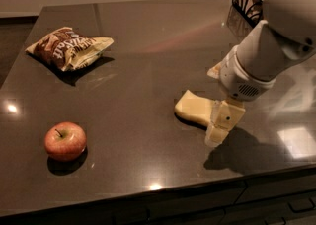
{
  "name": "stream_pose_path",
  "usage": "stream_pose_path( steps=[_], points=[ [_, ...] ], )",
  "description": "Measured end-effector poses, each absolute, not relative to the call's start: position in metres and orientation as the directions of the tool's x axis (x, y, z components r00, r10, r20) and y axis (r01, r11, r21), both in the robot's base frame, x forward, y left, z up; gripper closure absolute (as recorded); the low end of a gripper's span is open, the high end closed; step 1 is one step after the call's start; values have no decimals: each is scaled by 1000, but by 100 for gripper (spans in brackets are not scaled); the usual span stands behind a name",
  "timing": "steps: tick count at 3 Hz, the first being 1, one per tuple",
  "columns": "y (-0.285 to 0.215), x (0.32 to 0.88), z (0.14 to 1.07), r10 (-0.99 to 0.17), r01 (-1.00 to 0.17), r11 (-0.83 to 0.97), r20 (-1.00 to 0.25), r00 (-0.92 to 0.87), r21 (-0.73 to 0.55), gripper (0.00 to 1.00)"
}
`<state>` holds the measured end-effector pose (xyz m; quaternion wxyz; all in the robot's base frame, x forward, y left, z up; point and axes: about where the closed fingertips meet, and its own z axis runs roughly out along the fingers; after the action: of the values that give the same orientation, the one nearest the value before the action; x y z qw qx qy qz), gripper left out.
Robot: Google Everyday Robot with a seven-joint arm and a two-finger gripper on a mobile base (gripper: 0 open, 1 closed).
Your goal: Move sponge near brown chip bag
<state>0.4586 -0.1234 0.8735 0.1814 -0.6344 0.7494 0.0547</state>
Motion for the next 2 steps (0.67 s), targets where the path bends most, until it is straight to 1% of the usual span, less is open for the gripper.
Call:
stream_pose_path(
  steps=[1, 2],
  points=[
    [-118, 468, 856, -939, -976, 166, -324, -112, -143, 0],
    [-113, 474, 843, -946, -981, 148, -306, -104, -124, 18]
  ],
)
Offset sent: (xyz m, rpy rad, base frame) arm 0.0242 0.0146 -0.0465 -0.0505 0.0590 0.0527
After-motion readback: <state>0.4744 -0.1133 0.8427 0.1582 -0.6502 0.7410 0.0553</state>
